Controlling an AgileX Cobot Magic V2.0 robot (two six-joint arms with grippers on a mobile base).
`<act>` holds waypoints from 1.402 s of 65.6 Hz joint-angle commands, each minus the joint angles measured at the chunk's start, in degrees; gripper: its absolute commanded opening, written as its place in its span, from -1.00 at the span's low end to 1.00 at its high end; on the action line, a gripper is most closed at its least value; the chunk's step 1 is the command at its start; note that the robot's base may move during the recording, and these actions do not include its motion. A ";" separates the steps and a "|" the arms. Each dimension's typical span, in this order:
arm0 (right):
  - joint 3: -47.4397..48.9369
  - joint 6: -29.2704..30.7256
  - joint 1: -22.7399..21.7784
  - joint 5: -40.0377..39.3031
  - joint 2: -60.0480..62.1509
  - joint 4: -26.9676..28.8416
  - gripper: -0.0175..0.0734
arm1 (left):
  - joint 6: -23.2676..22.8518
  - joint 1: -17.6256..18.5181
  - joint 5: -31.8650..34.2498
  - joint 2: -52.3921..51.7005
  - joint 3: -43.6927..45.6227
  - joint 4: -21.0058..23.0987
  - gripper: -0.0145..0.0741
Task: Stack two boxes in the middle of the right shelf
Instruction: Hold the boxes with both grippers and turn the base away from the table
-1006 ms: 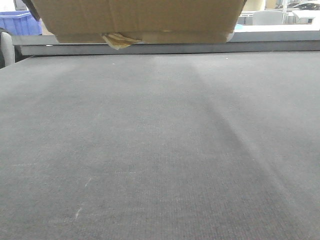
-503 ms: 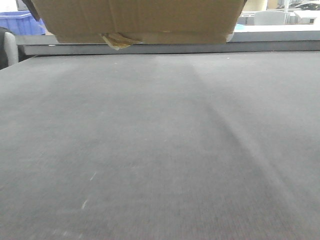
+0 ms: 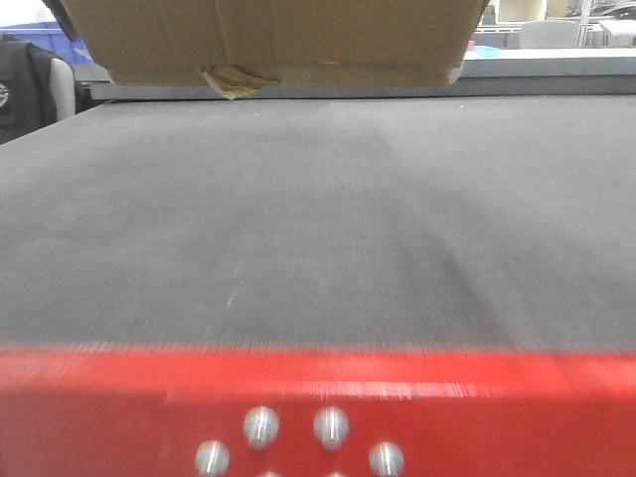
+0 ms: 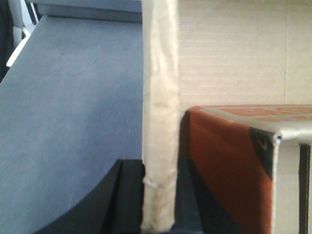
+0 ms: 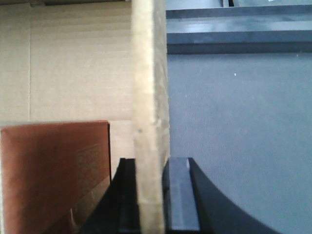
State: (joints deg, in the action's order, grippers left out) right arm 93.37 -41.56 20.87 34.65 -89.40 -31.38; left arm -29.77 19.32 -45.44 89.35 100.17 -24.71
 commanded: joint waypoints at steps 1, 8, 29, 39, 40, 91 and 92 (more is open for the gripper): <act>0.85 -0.32 -0.13 -4.26 0.79 -1.20 -0.97 | -0.24 -0.33 1.95 -1.07 0.62 -0.32 -0.92; 0.85 -0.32 -0.13 -4.26 0.79 -1.20 -0.97 | -0.24 -0.33 1.95 -1.07 0.62 -0.32 -0.92; 0.85 -0.32 -0.13 -4.26 0.79 -1.20 -0.97 | -0.24 -0.33 1.95 -1.07 0.62 -0.32 -0.92; 0.85 -0.32 -0.13 -4.64 0.79 -1.20 -0.97 | -0.24 -0.33 1.95 -1.07 0.62 -0.32 -0.92; 0.85 -0.32 -0.13 -4.64 0.79 -1.20 -0.97 | -0.24 -0.33 1.95 -1.07 0.62 -0.32 -0.92; 0.85 -0.32 -0.13 -4.64 0.79 -1.20 -0.97 | -0.24 -0.33 1.95 -1.07 0.62 -0.32 -0.92; 0.85 -0.32 -0.13 -4.64 0.79 -1.20 -0.97 | -0.24 -0.33 1.95 -1.07 0.62 -0.32 -0.92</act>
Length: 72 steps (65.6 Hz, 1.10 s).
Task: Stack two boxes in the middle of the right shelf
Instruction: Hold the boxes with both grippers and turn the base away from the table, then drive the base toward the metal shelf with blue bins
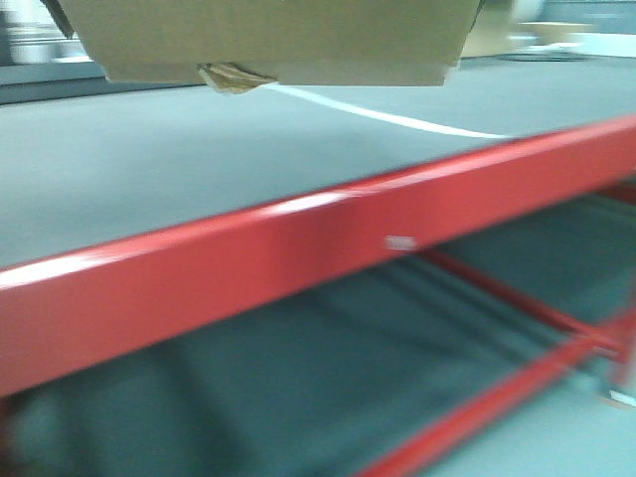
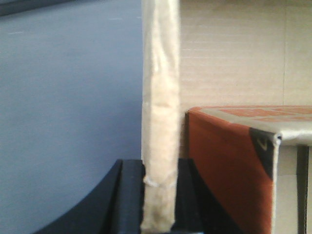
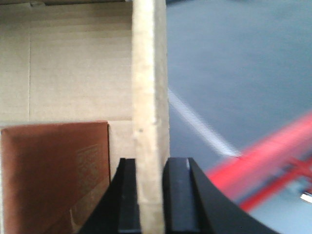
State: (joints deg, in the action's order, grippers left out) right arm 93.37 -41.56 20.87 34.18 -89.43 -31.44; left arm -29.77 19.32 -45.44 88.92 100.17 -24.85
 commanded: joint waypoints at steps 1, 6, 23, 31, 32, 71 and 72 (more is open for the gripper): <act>0.85 -0.32 -0.13 -4.17 0.82 -1.15 -0.97 | -0.24 -0.33 1.95 -0.64 0.62 -0.18 -0.92; 0.85 -0.32 -0.13 -4.17 0.82 -1.15 -0.97 | -0.24 -0.33 1.95 -0.64 0.62 -0.18 -0.92; 0.85 -0.32 -0.13 -4.17 0.82 -1.15 -0.97 | -0.24 -0.33 1.95 -0.64 0.62 -0.18 -0.92; 0.85 -0.32 -0.13 -4.17 0.82 -1.15 -0.97 | -0.24 -0.33 1.95 -0.64 0.62 -0.18 -0.92; 0.85 -0.32 -0.13 -4.17 0.82 -1.15 -0.97 | -0.24 -0.33 1.95 -0.64 0.62 -0.18 -0.92; 0.85 -0.32 -0.13 -4.17 0.82 -1.15 -0.97 | -0.24 -0.33 1.95 -0.64 0.62 -0.18 -0.92; 0.85 -0.32 -0.13 -4.17 0.82 -1.15 -0.97 | -0.24 -0.33 1.95 -0.64 0.62 -0.18 -0.92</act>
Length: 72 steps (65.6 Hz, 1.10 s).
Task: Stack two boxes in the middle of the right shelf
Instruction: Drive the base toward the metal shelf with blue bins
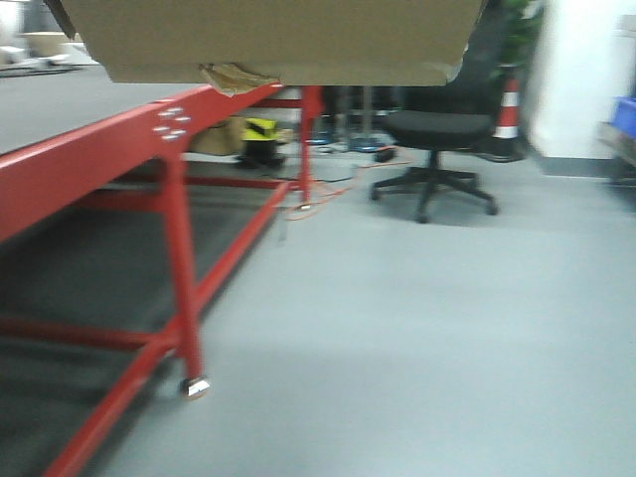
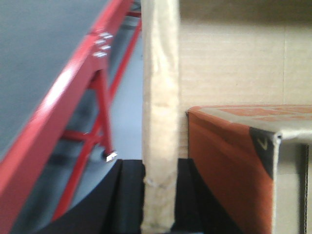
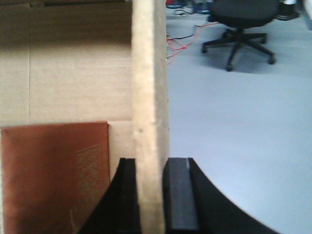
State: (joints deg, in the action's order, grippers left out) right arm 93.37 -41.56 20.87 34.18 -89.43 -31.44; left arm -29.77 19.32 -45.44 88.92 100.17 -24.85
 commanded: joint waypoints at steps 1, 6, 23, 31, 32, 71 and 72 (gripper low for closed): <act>0.85 -0.32 -0.13 -4.17 0.82 -1.15 -0.97 | -0.24 -0.33 1.95 -0.64 0.62 -0.18 -0.92; 0.85 -0.32 -0.13 -4.17 0.82 -1.15 -0.97 | -0.24 -0.33 1.95 -0.64 0.62 -0.18 -0.92; 0.85 -0.32 -0.13 -4.17 0.82 -1.15 -0.97 | -0.24 -0.33 1.95 -0.64 0.62 -0.18 -0.92; 0.85 -0.32 -0.13 -4.17 0.82 -1.15 -0.97 | -0.24 -0.33 1.95 -0.64 0.62 -0.18 -0.92; 0.85 -0.32 -0.13 -4.17 0.82 -1.15 -0.97 | -0.24 -0.33 1.95 -0.64 0.62 -0.18 -0.92; 0.85 -0.32 -0.13 -9.04 0.82 -1.15 -0.97 | -0.24 -0.33 1.95 -0.64 0.62 -0.18 -0.92; 0.85 -0.32 -0.13 -9.37 0.82 -1.15 -0.97 | -0.24 -0.33 1.95 -0.64 0.62 -0.18 -0.92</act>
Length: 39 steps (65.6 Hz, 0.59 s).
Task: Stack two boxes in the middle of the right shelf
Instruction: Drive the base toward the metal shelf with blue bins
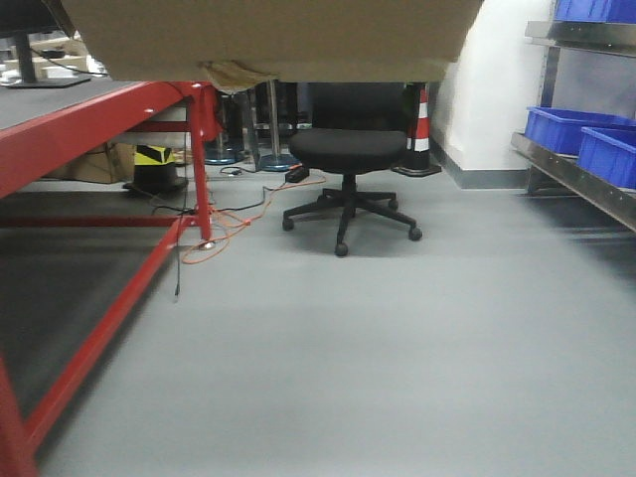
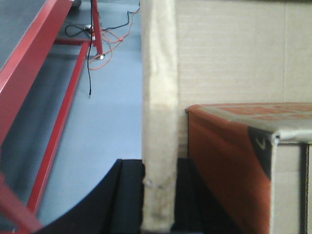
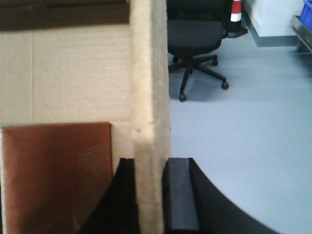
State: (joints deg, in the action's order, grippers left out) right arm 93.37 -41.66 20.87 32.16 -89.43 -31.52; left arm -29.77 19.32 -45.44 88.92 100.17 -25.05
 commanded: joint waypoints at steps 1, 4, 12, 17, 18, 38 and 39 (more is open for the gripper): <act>0.85 -0.22 -0.13 -7.63 0.82 -1.06 -0.97 | -0.24 -0.33 1.95 -0.64 0.62 0.02 -0.92; 0.85 -0.22 -0.13 -8.88 0.82 -1.06 -0.97 | -0.24 -0.33 1.95 -0.64 0.62 0.02 -0.92; 0.85 -0.22 -0.13 -11.70 0.82 -1.06 -0.97 | -0.24 -0.33 1.95 -0.64 0.62 0.02 -0.92; 0.85 -0.22 -0.13 -13.26 0.82 -1.06 -0.97 | -0.24 -0.33 1.95 -0.64 0.62 0.02 -0.92; 0.85 -0.22 -0.13 -13.56 0.82 -1.06 -0.97 | -0.24 -0.33 1.95 -0.64 0.62 0.02 -0.92; 0.85 -0.22 -0.13 -16.43 0.82 -1.06 -0.97 | -0.24 -0.33 1.95 -0.64 0.62 0.02 -0.92; 0.85 -0.22 -0.13 -16.43 0.82 -1.06 -0.97 | -0.24 -0.33 1.95 -0.64 0.62 0.02 -0.92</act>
State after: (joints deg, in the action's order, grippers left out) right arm 93.37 -41.40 20.60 24.12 -89.67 -32.55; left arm -29.88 18.87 -45.44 88.78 100.19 -25.91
